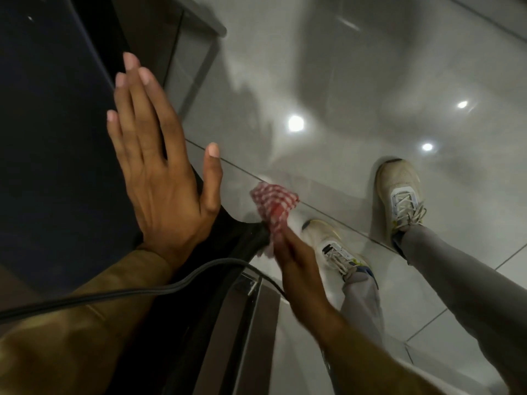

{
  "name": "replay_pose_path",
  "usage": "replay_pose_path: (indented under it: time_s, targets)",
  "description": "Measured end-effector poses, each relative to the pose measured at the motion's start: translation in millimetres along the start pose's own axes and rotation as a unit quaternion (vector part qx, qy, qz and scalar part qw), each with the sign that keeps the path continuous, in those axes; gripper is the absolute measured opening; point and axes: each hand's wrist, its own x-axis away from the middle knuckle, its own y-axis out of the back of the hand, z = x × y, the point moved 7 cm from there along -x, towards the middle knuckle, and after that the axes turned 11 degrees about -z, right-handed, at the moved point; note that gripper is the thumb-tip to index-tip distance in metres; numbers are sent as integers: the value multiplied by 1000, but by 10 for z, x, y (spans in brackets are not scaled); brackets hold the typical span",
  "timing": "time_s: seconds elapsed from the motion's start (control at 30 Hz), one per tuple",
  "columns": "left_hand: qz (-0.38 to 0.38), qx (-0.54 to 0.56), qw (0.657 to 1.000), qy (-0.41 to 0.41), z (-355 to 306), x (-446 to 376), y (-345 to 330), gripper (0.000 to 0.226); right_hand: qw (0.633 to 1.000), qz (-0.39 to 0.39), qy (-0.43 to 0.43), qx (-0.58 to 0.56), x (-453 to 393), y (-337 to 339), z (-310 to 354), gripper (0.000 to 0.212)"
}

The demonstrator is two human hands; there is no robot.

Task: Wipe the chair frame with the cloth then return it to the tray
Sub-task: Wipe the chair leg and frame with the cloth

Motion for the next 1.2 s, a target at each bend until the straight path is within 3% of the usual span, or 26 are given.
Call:
replay_pose_path:
  time_s: [0.07,0.2,0.53,0.67,0.8,0.97,1.2]
  targets:
    - [7,-3,1000,-1,-6,-2,-15,79,999,13,34,2,217,-21,69,39]
    - [3,-4,1000,-4,-9,3,-6,79,997,-54,41,32,-120,-3,-62,43]
    - [-23,-7,1000,-12,64,36,-76,77,985,-104,-135,9,-1128,38,-380,41]
    - [-24,-6,1000,-13,81,38,-88,77,992,-74,-98,-1,-748,23,-214,43]
    - [-24,-4,1000,-12,79,40,-97,77,1000,-13,8,27,-125,-5,-22,39]
    - [-12,-7,1000,-13,71,29,-85,77,996,-74,19,39,-196,-29,-187,42]
    - [-10,0,1000,-9,54,30,-51,76,984,-140,-109,-1,-1112,3,-503,40]
